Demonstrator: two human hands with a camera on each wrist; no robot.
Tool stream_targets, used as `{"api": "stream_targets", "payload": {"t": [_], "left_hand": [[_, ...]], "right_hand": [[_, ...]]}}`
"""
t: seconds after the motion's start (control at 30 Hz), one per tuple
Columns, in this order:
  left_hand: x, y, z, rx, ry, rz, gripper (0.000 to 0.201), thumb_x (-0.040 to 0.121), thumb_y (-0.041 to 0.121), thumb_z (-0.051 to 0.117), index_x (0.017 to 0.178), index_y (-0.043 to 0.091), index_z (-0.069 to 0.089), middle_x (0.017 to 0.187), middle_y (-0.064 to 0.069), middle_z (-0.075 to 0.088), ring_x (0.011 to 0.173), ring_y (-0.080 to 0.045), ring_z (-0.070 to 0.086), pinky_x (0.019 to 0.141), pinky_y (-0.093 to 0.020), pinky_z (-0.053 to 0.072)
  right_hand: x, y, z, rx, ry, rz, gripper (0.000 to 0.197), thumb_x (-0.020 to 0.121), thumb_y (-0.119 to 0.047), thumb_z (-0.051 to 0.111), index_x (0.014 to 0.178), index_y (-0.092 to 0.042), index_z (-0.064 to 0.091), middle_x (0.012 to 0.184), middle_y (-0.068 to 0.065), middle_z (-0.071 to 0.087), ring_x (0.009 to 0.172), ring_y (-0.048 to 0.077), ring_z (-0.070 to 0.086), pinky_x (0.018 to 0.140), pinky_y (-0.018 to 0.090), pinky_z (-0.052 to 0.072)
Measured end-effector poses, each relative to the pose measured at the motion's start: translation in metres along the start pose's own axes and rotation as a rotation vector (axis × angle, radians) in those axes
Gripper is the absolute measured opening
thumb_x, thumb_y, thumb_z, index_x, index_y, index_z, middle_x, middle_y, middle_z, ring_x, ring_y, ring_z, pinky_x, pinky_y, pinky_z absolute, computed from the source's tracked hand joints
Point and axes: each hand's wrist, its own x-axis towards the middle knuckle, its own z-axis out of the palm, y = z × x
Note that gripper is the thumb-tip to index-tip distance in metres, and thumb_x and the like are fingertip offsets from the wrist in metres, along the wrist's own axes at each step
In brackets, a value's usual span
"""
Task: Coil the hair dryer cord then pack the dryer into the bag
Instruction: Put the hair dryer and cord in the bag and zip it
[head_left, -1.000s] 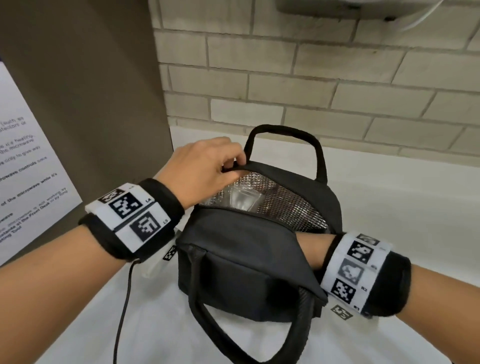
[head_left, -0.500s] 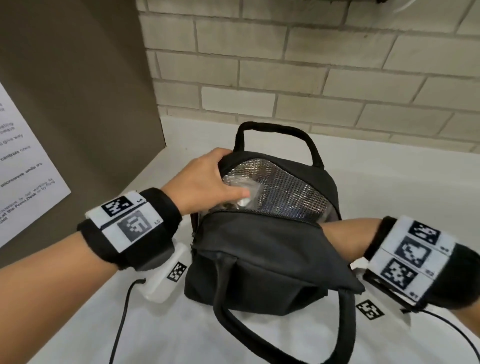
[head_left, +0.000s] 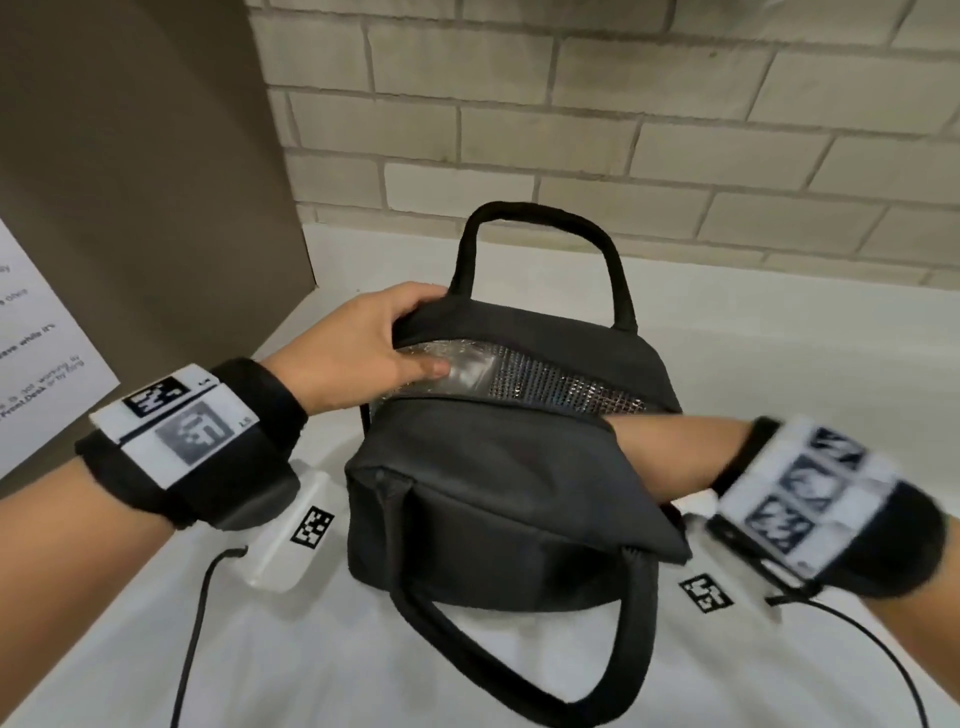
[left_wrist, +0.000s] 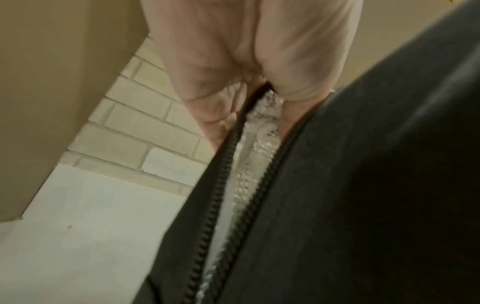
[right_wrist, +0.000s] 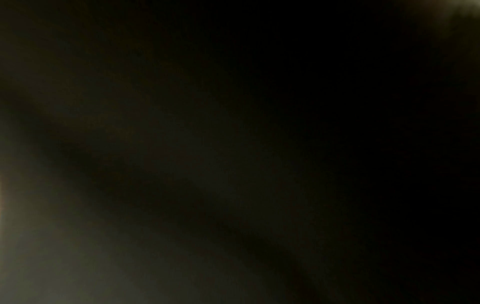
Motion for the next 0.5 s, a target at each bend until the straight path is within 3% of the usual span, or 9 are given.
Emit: {"api": "stream_targets", "payload": {"t": [0.1, 0.17, 0.23, 0.3, 0.37, 0.43, 0.5], "left_hand": [[-0.022, -0.003, -0.007, -0.022, 0.154, 0.123, 0.058, 0.072, 0.028, 0.067, 0.124, 0.037, 0.042, 0.127, 0.01, 0.049, 0.121, -0.005, 0.045, 0.104, -0.024, 0.037], [-0.044, 0.003, -0.009, -0.018, 0.241, 0.318, 0.043, 0.072, 0.033, 0.056, 0.113, 0.044, 0.049, 0.118, 0.014, 0.052, 0.112, -0.01, 0.048, 0.096, -0.024, 0.041], [-0.062, 0.009, -0.007, 0.049, 0.169, 0.42, 0.031, 0.077, 0.039, 0.052, 0.107, 0.041, 0.056, 0.108, 0.013, 0.058, 0.102, -0.013, 0.052, 0.089, -0.021, 0.04], [-0.069, 0.014, -0.002, 0.091, -0.028, 0.333, 0.038, 0.073, 0.065, 0.047, 0.103, 0.044, 0.057, 0.104, 0.017, 0.062, 0.098, -0.005, 0.057, 0.083, -0.011, 0.041], [-0.066, 0.01, 0.0, 0.084, -0.176, 0.22, 0.052, 0.062, 0.082, 0.038, 0.087, 0.042, 0.061, 0.082, 0.025, 0.065, 0.077, 0.005, 0.06, 0.067, -0.006, 0.041], [-0.059, -0.003, -0.004, 0.028, -0.132, 0.156, 0.054, 0.055, 0.085, 0.042, 0.063, 0.034, 0.059, 0.051, 0.021, 0.055, 0.05, 0.004, 0.049, 0.05, -0.005, 0.034], [-0.054, -0.018, -0.009, -0.042, -0.02, 0.107, 0.058, 0.047, 0.086, 0.049, 0.051, 0.028, 0.053, 0.041, 0.014, 0.045, 0.042, 0.0, 0.038, 0.045, -0.007, 0.029]], "right_hand": [[-0.034, -0.004, -0.023, 0.282, 0.131, -0.119, 0.022, 0.09, -0.007, 0.041, 0.093, -0.009, 0.063, 0.093, 0.01, 0.069, 0.086, 0.02, 0.064, 0.08, 0.027, 0.05], [-0.054, 0.002, -0.026, 0.414, 0.089, -0.16, 0.022, 0.088, -0.007, 0.042, 0.097, -0.013, 0.061, 0.099, 0.006, 0.068, 0.095, 0.02, 0.062, 0.088, 0.026, 0.048], [-0.057, 0.017, -0.013, 0.292, 0.017, -0.108, 0.023, 0.078, -0.006, 0.047, 0.097, -0.012, 0.057, 0.103, 0.007, 0.064, 0.102, 0.021, 0.057, 0.091, 0.03, 0.044], [-0.051, 0.03, -0.004, 0.151, -0.02, -0.03, 0.027, 0.071, -0.009, 0.055, 0.097, -0.015, 0.056, 0.102, 0.003, 0.064, 0.102, 0.019, 0.057, 0.091, 0.037, 0.044], [-0.047, 0.04, -0.003, 0.188, -0.017, -0.023, 0.024, 0.07, -0.011, 0.067, 0.092, -0.017, 0.061, 0.098, -0.002, 0.067, 0.1, 0.014, 0.06, 0.093, 0.036, 0.045], [-0.048, 0.048, -0.005, 0.399, -0.002, -0.056, 0.026, 0.063, -0.013, 0.077, 0.087, -0.019, 0.067, 0.097, -0.005, 0.071, 0.101, 0.009, 0.062, 0.093, 0.022, 0.045], [-0.047, 0.057, -0.005, 0.611, 0.01, -0.105, 0.035, 0.056, -0.026, 0.083, 0.086, -0.018, 0.069, 0.092, -0.005, 0.072, 0.094, 0.012, 0.064, 0.087, 0.019, 0.047]]}}
